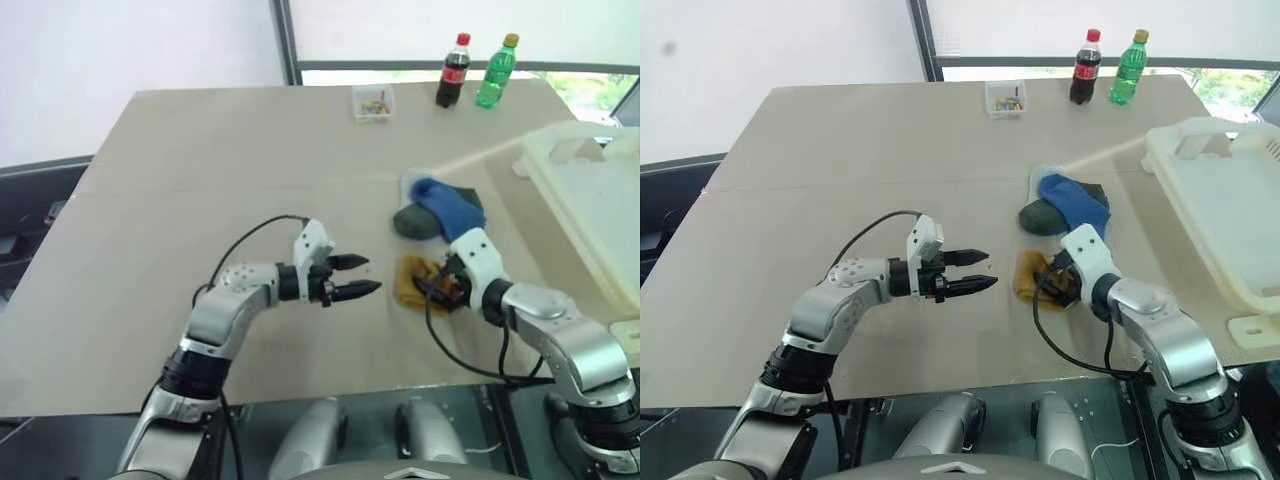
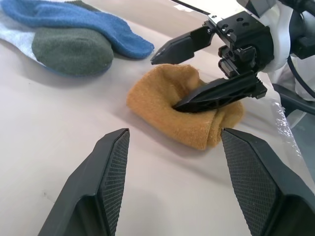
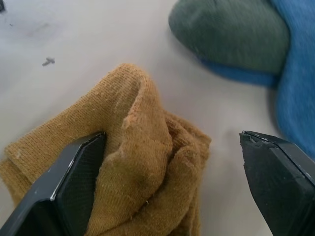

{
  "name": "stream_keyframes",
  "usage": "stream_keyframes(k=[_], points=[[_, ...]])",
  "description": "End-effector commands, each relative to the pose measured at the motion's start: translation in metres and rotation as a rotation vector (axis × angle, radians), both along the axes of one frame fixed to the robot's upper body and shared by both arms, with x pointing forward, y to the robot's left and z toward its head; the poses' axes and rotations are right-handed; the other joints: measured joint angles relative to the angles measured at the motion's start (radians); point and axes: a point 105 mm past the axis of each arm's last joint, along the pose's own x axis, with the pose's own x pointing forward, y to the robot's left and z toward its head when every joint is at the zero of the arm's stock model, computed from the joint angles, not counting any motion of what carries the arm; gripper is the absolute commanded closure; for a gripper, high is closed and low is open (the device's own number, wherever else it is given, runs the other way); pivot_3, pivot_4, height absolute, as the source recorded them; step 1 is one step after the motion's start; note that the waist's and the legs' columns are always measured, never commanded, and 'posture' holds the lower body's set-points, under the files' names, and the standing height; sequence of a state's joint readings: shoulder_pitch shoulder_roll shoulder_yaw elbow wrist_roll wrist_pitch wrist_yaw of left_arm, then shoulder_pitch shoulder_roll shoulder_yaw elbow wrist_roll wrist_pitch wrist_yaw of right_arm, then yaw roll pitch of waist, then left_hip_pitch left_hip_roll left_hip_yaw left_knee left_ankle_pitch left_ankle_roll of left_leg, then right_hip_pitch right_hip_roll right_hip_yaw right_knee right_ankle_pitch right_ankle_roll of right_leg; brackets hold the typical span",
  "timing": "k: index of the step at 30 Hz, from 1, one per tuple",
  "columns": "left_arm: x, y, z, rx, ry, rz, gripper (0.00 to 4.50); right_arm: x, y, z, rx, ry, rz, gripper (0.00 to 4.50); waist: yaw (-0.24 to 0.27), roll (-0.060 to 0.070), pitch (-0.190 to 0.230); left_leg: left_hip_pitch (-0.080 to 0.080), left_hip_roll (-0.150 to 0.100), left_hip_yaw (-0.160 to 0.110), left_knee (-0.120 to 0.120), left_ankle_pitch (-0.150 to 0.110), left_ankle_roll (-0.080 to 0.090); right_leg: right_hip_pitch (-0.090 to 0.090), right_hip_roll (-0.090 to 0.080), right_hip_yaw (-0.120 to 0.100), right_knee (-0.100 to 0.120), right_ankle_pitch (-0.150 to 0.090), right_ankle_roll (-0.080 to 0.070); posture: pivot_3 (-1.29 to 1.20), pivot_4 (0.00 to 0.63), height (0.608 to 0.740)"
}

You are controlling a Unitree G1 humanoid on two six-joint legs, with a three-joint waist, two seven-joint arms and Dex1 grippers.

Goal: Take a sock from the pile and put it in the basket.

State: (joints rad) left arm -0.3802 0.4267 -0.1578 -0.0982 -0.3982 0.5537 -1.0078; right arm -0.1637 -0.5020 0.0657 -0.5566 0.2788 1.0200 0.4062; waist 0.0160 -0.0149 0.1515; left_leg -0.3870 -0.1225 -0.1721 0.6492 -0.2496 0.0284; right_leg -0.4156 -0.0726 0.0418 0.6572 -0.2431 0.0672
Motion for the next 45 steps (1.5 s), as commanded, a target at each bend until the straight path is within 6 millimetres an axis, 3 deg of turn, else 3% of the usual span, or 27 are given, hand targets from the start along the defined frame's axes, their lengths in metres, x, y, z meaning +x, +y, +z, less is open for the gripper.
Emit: stream_keyframes(k=[1,7,8,9,11,15,17,18,21,26,31,35,37,40,45], points=[[-0.004,-0.001,0.013,-0.040,-0.050,-0.016,1.34,-0.012,0.001,-0.007,0.039,0.082,0.010,0.06,-0.002,0.000,0.000,0.000,0.000,0.000,0.000,0.000,0.000,0.000,0.000,0.000,0.000,0.000,0.000,0.00,0.150,0.729],[-0.003,0.001,0.016,-0.042,-0.079,-0.002,1.34,-0.024,-0.003,-0.034,0.048,0.224,0.018,0.06,-0.002,0.000,0.000,0.001,0.000,0.000,0.000,0.000,0.000,0.000,0.000,0.000,0.000,0.000,0.000,0.00,0.150,0.729],[-0.003,0.001,0.016,-0.044,-0.080,0.003,1.34,-0.027,-0.003,-0.040,0.037,0.246,0.028,0.56,-0.002,0.000,0.000,0.001,0.000,0.000,0.000,0.000,0.000,0.001,0.000,0.000,0.000,0.000,0.000,0.00,0.150,0.729],[-0.003,0.000,0.016,-0.045,-0.082,0.006,1.34,-0.030,-0.004,-0.046,0.022,0.263,0.039,0.60,-0.002,0.000,0.000,0.001,0.000,0.000,0.000,0.000,0.000,0.001,0.000,0.000,0.000,0.000,0.000,0.00,0.150,0.729],[-0.004,0.000,0.015,-0.046,-0.084,0.010,1.34,-0.034,-0.005,-0.054,0.001,0.283,0.059,1.32,-0.001,0.000,-0.001,0.001,0.000,0.000,0.000,0.000,0.000,0.001,0.000,0.000,0.000,0.000,0.000,0.00,0.150,0.729],[-0.005,0.002,0.015,-0.050,-0.084,0.030,1.34,-0.037,-0.005,-0.058,-0.013,0.285,0.085,3.37,0.000,-0.001,-0.002,0.004,0.000,0.000,0.000,-0.001,0.001,0.004,0.000,-0.001,-0.002,0.000,0.000,0.00,0.150,0.729],[-0.006,0.002,0.015,-0.051,-0.084,0.037,1.34,-0.035,-0.005,-0.056,-0.009,0.260,0.094,4.23,0.001,-0.003,-0.003,0.004,0.000,0.000,0.000,-0.002,0.004,0.004,0.000,-0.001,-0.002,0.000,0.000,0.00,0.150,0.729],[-0.006,0.002,0.015,-0.052,-0.084,0.039,1.34,-0.033,-0.003,-0.052,0.009,0.237,0.107,4.43,0.001,-0.003,-0.003,0.004,0.000,0.000,0.000,-0.003,0.004,0.004,0.000,-0.001,-0.001,0.000,0.000,0.00,0.150,0.729],[-0.006,0.001,0.017,-0.066,-0.096,0.044,1.34,-0.022,0.003,-0.030,0.137,0.155,0.124,4.44,-0.001,-0.003,-0.003,0.004,0.000,0.000,0.000,-0.003,0.005,0.004,0.000,-0.001,-0.001,0.000,0.000,0.00,0.150,0.729],[0.001,-0.004,0.040,-0.148,-0.189,0.063,1.34,0.016,-0.014,0.052,0.436,-0.103,0.033,4.44,-0.004,0.002,0.001,0.003,0.000,0.001,0.000,-0.003,0.005,0.004,0.000,0.000,0.000,0.000,0.000,0.00,0.150,0.729],[0.007,-0.008,0.042,-0.156,-0.204,0.072,1.34,0.053,-0.075,0.136,0.609,-0.356,-0.157,4.44,-0.002,0.005,0.004,0.003,0.001,0.001,0.000,-0.002,0.003,0.003,0.001,0.000,0.001,0.000,0.000,0.00,0.150,0.729],[0.008,-0.011,0.041,-0.161,-0.207,0.070,1.34,0.076,-0.128,0.178,0.646,-0.471,-0.373,4.44,-0.002,0.006,0.004,-0.001,0.000,0.001,-0.001,0.000,0.001,-0.001,0.000,0.000,-0.001,0.000,0.000,0.00,0.150,0.729],[0.008,-0.013,0.041,-0.163,-0.209,0.071,1.34,0.088,-0.162,0.187,0.622,-0.499,-0.549,4.44,-0.004,0.006,0.004,-0.005,0.000,0.003,0.000,0.000,0.001,-0.005,0.000,0.002,-0.001,0.000,-0.001,0.00,0.150,0.729],[0.008,-0.014,0.041,-0.167,-0.212,0.078,1.34,0.099,-0.209,0.175,0.541,-0.449,-0.772,4.44,-0.002,0.006,0.004,-0.009,0.000,0.005,0.001,0.000,0.001,-0.010,0.000,0.003,0.001,0.000,-0.001,0.00,0.150,0.729],[0.003,-0.014,0.053,-0.243,-0.238,0.070,1.34,0.108,-0.229,0.130,0.476,-0.250,-0.821,4.44,-0.009,0.006,0.004,-0.012,0.000,0.009,0.000,0.000,0.001,-0.013,0.000,0.006,0.001,0.000,-0.001,0.00,0.150,0.729]])
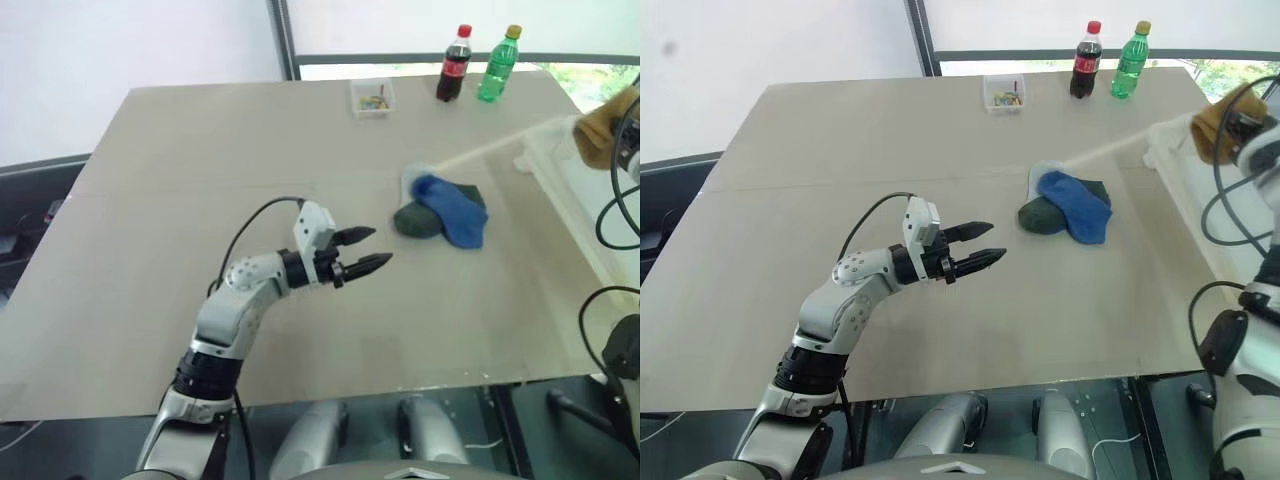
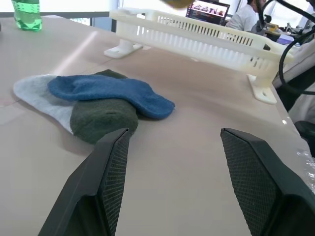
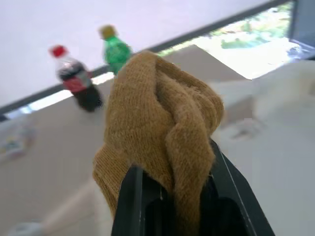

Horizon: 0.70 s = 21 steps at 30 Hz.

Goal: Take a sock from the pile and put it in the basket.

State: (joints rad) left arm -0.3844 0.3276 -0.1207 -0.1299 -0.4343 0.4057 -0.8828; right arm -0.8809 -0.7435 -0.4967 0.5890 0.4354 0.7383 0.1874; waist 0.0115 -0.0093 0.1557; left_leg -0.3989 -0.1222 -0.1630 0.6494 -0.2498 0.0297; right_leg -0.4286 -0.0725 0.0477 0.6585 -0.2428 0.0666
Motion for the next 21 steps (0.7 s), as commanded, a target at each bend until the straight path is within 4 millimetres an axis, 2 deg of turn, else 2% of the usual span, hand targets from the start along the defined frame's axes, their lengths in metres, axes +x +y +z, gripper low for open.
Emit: stream_keyframes(k=[1,4,9,11,12,13,14,16,18,20,21], points=[[-0.009,0.000,0.023,-0.085,-0.084,-0.023,1.34,0.003,-0.004,-0.012,0.016,0.052,0.033,4.44,-0.010,0.000,0.000,0.000,0.000,0.002,0.000,0.000,0.000,0.000,0.000,0.002,0.000,0.000,0.000,0.00,0.150,0.729],[-0.015,0.000,0.032,-0.114,-0.117,-0.051,1.34,0.004,-0.008,-0.027,0.037,0.103,0.042,4.44,-0.025,0.000,0.000,0.000,0.001,0.007,0.000,0.000,0.001,-0.003,0.000,0.006,0.003,0.000,0.000,0.00,0.150,0.729],[-0.020,-0.001,0.045,-0.147,-0.159,-0.065,1.34,0.005,-0.010,-0.041,0.066,0.136,0.053,4.44,-0.026,0.000,0.000,0.001,0.002,0.009,0.001,-0.001,0.001,-0.003,0.002,0.007,0.004,0.000,0.000,0.00,0.150,0.729],[-0.020,-0.001,0.049,-0.165,-0.171,-0.060,1.34,0.005,-0.011,-0.044,0.088,0.135,0.053,3.42,-0.026,0.000,0.000,0.001,0.002,0.010,0.001,-0.001,0.001,-0.003,0.002,0.008,0.004,0.000,0.001,0.00,0.150,0.729],[-0.020,-0.001,0.050,-0.168,-0.174,-0.059,1.34,0.004,-0.012,-0.044,0.094,0.135,0.050,3.16,-0.026,0.000,0.000,0.001,0.002,0.010,0.001,-0.001,0.001,-0.003,0.002,0.008,0.004,0.000,0.001,0.00,0.150,0.729],[-0.020,-0.001,0.050,-0.169,-0.175,-0.057,1.34,0.004,-0.013,-0.044,0.097,0.133,0.048,2.58,-0.026,0.000,0.000,0.001,0.002,0.011,0.002,-0.001,0.002,-0.003,0.002,0.008,0.004,0.000,0.001,0.00,0.150,0.729],[-0.020,-0.001,0.051,-0.170,-0.174,-0.056,1.34,0.003,-0.013,-0.043,0.099,0.130,0.051,2.29,-0.026,0.000,0.000,0.001,0.002,0.011,0.002,-0.001,0.002,-0.003,0.002,0.008,0.004,0.000,0.001,0.00,0.150,0.729],[-0.020,0.001,0.050,-0.166,-0.166,-0.050,1.34,0.002,-0.014,-0.034,0.119,0.100,0.054,1.51,-0.025,0.000,0.000,0.001,0.003,0.011,0.002,-0.001,0.002,-0.003,0.002,0.009,0.004,0.000,0.001,0.00,0.150,0.729],[-0.018,0.002,0.048,-0.159,-0.146,-0.034,1.34,-0.001,-0.017,-0.023,0.162,0.046,0.051,0.55,-0.024,0.000,0.000,0.001,0.003,0.011,0.002,-0.001,0.002,-0.003,0.002,0.008,0.004,0.000,0.001,0.00,0.150,0.729],[-0.015,0.003,0.045,-0.142,-0.132,-0.010,1.34,-0.006,-0.018,-0.016,0.201,0.004,0.062,0.03,-0.022,0.000,0.000,0.001,0.003,0.011,0.002,-0.001,0.002,-0.003,0.002,0.008,0.004,0.000,0.001,0.00,0.150,0.729],[-0.012,0.004,0.043,-0.127,-0.118,0.005,1.34,-0.009,-0.019,-0.015,0.219,-0.012,0.061,0.03,-0.022,0.000,0.000,0.001,0.003,0.011,0.002,-0.001,0.002,-0.003,0.002,0.008,0.004,0.000,0.001,0.00,0.150,0.729]])
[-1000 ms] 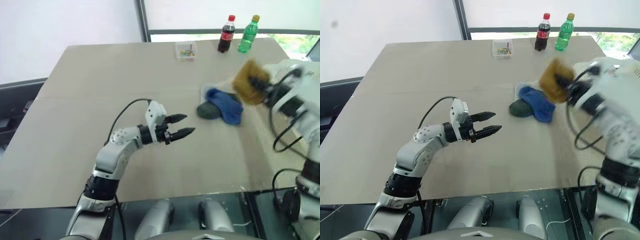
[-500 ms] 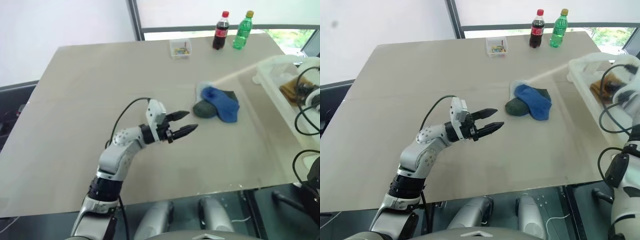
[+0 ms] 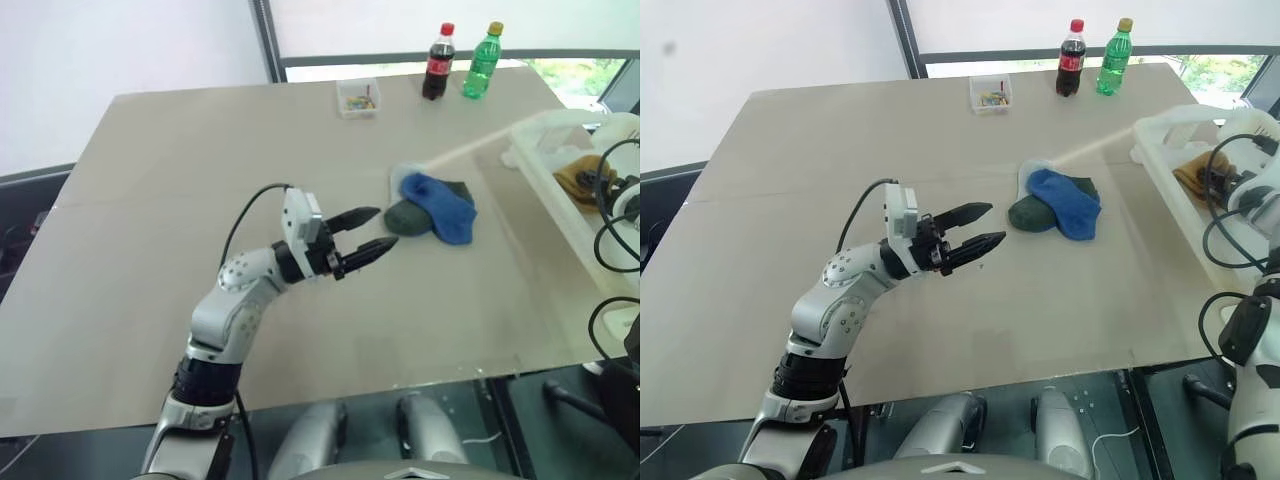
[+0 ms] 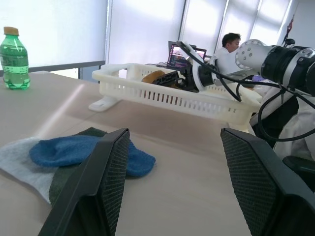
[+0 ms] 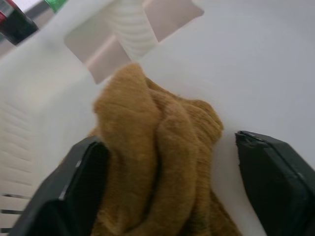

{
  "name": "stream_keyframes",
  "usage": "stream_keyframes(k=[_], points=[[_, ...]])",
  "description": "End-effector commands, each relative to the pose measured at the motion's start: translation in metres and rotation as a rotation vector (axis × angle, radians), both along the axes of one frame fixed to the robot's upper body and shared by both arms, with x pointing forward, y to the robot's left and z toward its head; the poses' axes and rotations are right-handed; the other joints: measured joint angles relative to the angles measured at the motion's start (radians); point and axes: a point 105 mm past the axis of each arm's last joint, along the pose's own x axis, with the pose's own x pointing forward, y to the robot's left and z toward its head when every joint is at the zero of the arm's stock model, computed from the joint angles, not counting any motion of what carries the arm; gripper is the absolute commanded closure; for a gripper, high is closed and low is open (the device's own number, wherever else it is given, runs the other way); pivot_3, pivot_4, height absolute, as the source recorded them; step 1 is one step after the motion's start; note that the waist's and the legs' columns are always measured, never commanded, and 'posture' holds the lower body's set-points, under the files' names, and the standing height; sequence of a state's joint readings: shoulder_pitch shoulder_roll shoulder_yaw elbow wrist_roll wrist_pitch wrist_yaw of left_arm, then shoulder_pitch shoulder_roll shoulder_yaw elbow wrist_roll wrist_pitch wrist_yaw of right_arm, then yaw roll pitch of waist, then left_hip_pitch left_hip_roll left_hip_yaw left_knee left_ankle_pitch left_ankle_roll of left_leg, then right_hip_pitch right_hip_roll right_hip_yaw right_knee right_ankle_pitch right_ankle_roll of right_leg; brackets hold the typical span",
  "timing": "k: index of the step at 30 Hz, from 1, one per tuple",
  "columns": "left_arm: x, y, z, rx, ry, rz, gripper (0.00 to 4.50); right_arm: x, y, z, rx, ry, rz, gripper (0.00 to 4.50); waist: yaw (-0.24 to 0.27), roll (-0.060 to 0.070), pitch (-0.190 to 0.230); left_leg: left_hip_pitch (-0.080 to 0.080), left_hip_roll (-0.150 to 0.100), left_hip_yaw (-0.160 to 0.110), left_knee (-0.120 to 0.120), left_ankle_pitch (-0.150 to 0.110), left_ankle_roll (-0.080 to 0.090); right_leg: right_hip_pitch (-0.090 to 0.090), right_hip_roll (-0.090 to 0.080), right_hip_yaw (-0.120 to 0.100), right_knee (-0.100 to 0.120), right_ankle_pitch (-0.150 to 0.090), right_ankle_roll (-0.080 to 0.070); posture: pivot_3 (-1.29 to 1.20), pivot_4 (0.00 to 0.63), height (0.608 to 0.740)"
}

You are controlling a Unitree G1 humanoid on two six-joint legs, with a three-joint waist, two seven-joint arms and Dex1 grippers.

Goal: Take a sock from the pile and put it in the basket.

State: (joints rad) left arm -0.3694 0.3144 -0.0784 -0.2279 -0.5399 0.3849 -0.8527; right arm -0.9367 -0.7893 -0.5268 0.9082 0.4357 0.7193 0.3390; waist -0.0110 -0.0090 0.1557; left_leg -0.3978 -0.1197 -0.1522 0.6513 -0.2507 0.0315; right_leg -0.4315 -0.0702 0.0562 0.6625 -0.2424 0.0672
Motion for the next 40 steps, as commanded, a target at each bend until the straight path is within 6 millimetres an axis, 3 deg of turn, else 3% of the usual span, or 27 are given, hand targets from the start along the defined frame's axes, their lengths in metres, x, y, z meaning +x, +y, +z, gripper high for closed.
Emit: stream_keyframes(k=[1,5,7,9,12,15,19,20,22,29,34,40], points=[[0.000,0.003,0.010,0.012,-0.021,0.028,1.34,-0.014,-0.012,0.028,0.041,-0.111,-0.022,0.03,0.002,0.000,0.000,0.000,0.000,0.000,0.000,0.000,0.000,0.000,0.000,0.000,0.000,0.000,0.000,0.00,0.150,0.729],[0.020,0.015,0.005,0.062,0.000,0.149,1.34,-0.035,-0.011,0.038,0.054,-0.199,-0.027,0.03,0.005,0.000,0.000,-0.001,0.000,-0.001,0.001,0.000,0.001,0.000,0.000,-0.001,0.000,0.000,0.000,0.00,0.150,0.729],[0.034,0.024,0.000,0.131,-0.040,0.259,1.34,-0.048,-0.003,0.048,-0.074,-0.237,-0.001,0.03,0.005,0.001,0.000,-0.001,0.000,-0.001,0.001,0.000,0.001,0.000,0.000,0.000,0.000,0.000,0.000,0.00,0.150,0.729],[0.037,0.033,0.006,0.098,-0.103,0.294,1.34,-0.062,0.022,0.060,-0.287,-0.286,0.092,0.03,0.004,0.002,-0.001,-0.001,0.000,0.000,0.001,0.000,0.001,0.000,0.000,0.000,0.001,0.000,0.000,0.00,0.150,0.729],[0.038,0.056,0.009,0.084,-0.120,0.350,1.34,-0.085,0.084,0.075,-0.453,-0.419,0.332,0.03,-0.007,0.002,-0.001,-0.001,0.000,0.001,0.001,-0.001,0.001,-0.001,0.000,0.001,0.001,0.000,0.000,0.00,0.150,0.729],[0.032,0.074,0.013,0.104,-0.160,0.363,1.34,-0.101,0.135,0.054,-0.614,-0.398,0.591,0.03,-0.011,0.002,-0.002,0.002,0.002,0.004,0.001,-0.001,0.001,-0.001,0.002,0.005,0.002,0.001,0.001,0.00,0.150,0.729],[0.030,0.105,0.012,0.179,-0.156,0.429,1.34,-0.108,0.166,0.015,-0.765,-0.321,0.777,0.03,0.000,0.001,-0.002,0.003,0.002,0.003,0.002,-0.001,0.001,0.000,0.001,0.004,0.002,0.001,0.003,0.00,0.150,0.729],[0.027,0.116,0.011,0.203,-0.150,0.438,1.34,-0.109,0.170,0.006,-0.780,-0.312,0.805,0.43,0.002,0.001,-0.002,0.003,0.001,0.004,0.002,-0.001,0.001,0.000,0.001,0.004,0.002,0.002,0.003,0.00,0.150,0.729],[0.019,0.131,0.007,0.230,-0.117,0.438,1.34,-0.112,0.171,-0.004,-0.793,-0.291,0.834,0.76,0.002,0.001,-0.002,0.003,0.001,0.004,0.002,-0.001,0.001,0.000,0.000,0.004,0.001,0.002,0.003,0.00,0.150,0.729],[-0.025,0.171,0.000,0.251,-0.006,0.484,1.34,-0.129,0.160,-0.029,-0.825,-0.213,0.872,4.18,0.004,0.001,-0.001,0.002,0.001,0.003,0.002,-0.001,0.002,0.000,0.000,0.004,-0.001,0.002,0.003,0.00,0.150,0.729],[-0.039,0.186,-0.007,0.276,0.041,0.532,1.34,-0.138,0.160,-0.039,-0.826,-0.174,0.923,4.18,0.015,0.001,-0.001,0.004,0.001,0.003,0.002,-0.003,0.004,0.002,0.000,0.004,0.000,0.002,0.003,0.00,0.150,0.729],[-0.046,0.188,-0.014,0.291,0.063,0.539,1.34,-0.139,0.161,-0.042,-0.814,-0.172,0.929,4.18,0.020,0.001,-0.001,0.007,0.002,0.004,0.002,-0.004,0.006,0.005,0.000,0.003,0.000,0.002,0.003,0.00,0.150,0.729]])
